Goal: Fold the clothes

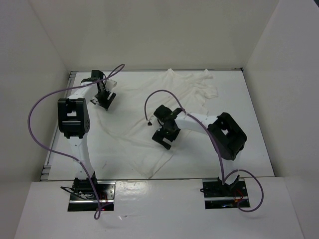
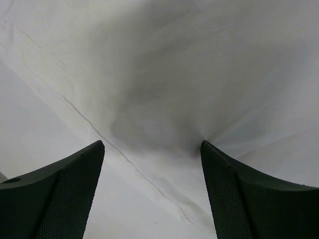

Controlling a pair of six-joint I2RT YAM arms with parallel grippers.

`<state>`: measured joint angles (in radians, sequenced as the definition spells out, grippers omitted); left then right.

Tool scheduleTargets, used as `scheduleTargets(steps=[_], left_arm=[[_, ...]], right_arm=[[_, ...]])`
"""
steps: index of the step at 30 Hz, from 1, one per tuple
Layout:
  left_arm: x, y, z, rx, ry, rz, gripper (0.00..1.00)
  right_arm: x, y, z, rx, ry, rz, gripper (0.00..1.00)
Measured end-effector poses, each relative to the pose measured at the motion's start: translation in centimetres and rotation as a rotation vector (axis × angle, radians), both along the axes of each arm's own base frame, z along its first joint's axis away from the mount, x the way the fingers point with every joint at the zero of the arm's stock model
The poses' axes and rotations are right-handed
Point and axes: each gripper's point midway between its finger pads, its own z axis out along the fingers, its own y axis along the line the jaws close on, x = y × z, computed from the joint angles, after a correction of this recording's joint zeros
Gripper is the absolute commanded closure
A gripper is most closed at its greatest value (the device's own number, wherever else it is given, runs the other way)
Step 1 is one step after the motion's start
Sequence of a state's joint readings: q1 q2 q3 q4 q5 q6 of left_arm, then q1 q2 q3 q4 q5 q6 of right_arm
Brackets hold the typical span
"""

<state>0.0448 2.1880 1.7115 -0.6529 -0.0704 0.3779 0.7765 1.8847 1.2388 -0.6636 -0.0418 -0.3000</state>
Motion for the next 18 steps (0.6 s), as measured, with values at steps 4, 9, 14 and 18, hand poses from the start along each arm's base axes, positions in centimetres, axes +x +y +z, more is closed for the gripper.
scheduleTargets(steps=[4,9,14,18], left_arm=[[-0.5,-0.3,-0.1,-0.008,0.022,-0.028,0.07],[-1.9,-0.8,-0.2,-0.023,0.061,-0.061,0.01],[-4.2,-1.8,-0.6,-0.046,0.131,-0.109,0.01],[-5.9,-2.7,-0.9,-0.055,0.19,-0.151,0.01]], right_arm=[[-0.7,-2.0,0.3,-0.031,0.019,-0.002,0.0],[0.5,-5.2,1.7,-0.034,0.008,-0.047,0.0],[3.5,-10.6,3.9,-0.033,-0.046,-0.166,0.0],[4.8,-14.2,5.6,-0.044,-0.091,-0.215,0.0]])
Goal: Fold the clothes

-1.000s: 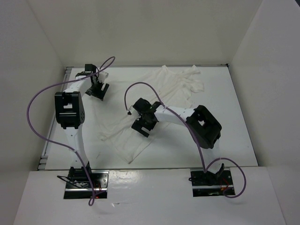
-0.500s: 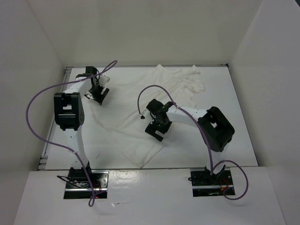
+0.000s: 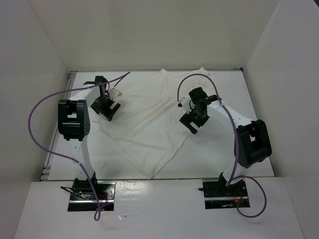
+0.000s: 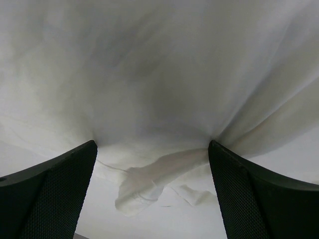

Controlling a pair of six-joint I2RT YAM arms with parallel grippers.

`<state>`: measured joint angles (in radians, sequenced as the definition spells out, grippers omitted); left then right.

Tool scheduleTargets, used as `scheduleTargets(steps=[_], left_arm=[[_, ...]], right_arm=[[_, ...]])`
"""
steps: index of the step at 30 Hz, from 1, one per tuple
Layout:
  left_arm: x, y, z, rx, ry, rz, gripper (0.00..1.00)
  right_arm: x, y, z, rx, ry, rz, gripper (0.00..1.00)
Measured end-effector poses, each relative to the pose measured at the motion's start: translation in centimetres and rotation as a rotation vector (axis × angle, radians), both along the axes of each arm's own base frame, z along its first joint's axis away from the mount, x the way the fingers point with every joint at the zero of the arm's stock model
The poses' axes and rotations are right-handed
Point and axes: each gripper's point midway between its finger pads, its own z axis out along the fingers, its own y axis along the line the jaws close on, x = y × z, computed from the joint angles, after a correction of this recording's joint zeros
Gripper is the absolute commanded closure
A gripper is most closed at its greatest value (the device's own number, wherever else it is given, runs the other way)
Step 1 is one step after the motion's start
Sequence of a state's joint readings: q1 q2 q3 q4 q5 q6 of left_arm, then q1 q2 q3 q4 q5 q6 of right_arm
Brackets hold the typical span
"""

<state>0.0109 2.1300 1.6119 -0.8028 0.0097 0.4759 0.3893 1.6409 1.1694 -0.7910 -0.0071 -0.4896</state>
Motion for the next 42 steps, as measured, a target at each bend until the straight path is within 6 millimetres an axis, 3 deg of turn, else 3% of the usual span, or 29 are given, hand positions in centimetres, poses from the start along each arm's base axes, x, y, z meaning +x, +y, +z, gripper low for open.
scheduleTargets(steps=[5,8,11,16,18,20,25,28,32,42], left_arm=[[-2.2,-1.1,-0.5,-0.004,0.08,-0.05,0.01],[-3.1,-1.5,-0.4,0.0,0.103,-0.068,0.01],[-3.8,-1.5,-0.3,0.007,0.112,-0.084,0.01],[-4.8,-1.3,-0.1,0.01,0.122,-0.086,0.01],[-5.2,-1.0,0.1,-0.006,0.126,-0.07,0.01],[-5.1,-0.8,0.1,-0.021,0.123,-0.054,0.01],[-5.0,-0.3,0.2,-0.051,0.113,-0.003,0.01],[-5.0,-0.2,0.2,-0.054,0.111,0.003,0.01],[-5.0,-0.1,0.1,-0.051,0.107,0.016,0.01],[-5.0,-0.1,0.0,-0.048,0.083,0.023,0.01]], right_arm=[[0.6,-3.1,0.7,-0.015,-0.01,-0.043,0.0],[0.1,-3.2,0.6,-0.001,0.02,-0.041,0.0],[-0.8,-0.7,0.6,0.008,0.031,0.024,0.0],[-3.3,6.7,0.5,0.035,0.04,0.193,0.0],[-3.6,8.5,0.5,0.056,0.043,0.214,0.0],[-2.9,8.9,0.3,0.066,0.034,0.189,0.0],[1.6,7.1,0.6,0.11,0.001,0.014,0.0],[6.8,4.8,1.6,0.156,-0.059,-0.132,0.0],[11.3,3.7,1.7,0.159,-0.109,-0.21,0.0],[15.8,5.8,-4.8,0.119,-0.04,-0.212,0.0]])
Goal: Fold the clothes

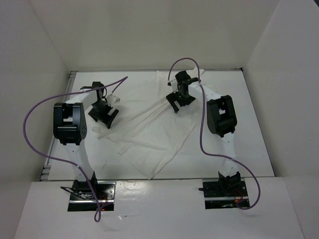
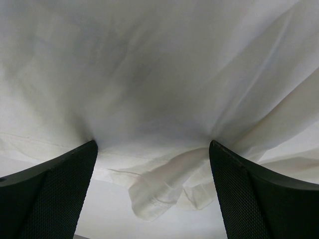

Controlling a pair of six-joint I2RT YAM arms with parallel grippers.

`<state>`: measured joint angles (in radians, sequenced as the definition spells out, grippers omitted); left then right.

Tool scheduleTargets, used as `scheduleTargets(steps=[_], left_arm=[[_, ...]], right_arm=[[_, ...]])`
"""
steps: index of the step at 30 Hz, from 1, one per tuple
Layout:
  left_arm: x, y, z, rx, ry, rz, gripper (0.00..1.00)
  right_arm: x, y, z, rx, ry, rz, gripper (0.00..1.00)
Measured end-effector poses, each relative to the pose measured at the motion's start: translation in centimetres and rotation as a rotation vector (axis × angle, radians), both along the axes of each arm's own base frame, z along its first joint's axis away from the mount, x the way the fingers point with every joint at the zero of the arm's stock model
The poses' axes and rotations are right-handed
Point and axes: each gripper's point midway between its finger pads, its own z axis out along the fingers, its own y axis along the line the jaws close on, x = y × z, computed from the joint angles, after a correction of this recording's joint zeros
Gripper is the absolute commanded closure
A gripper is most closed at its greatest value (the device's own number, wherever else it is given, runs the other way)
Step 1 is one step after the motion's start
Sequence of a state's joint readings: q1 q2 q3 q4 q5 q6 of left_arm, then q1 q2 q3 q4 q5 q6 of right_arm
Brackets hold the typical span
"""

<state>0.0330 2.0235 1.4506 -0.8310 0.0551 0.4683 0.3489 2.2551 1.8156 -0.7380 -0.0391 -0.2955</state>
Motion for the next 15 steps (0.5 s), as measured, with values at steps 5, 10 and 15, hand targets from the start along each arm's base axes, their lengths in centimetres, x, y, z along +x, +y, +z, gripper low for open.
scheduleTargets(steps=[5,10,15], left_arm=[[0.0,0.0,0.0,0.002,-0.007,-0.004,0.01],[-0.1,0.1,-0.1,0.008,-0.011,-0.008,0.01],[-0.3,0.3,-0.2,0.019,-0.011,-0.025,0.01]], right_arm=[[2.8,-0.7,0.9,0.057,-0.025,-0.059,0.0],[4.3,-2.4,1.9,0.109,-0.036,-0.15,0.0],[5.6,-1.6,1.6,0.145,-0.036,-0.184,0.0]])
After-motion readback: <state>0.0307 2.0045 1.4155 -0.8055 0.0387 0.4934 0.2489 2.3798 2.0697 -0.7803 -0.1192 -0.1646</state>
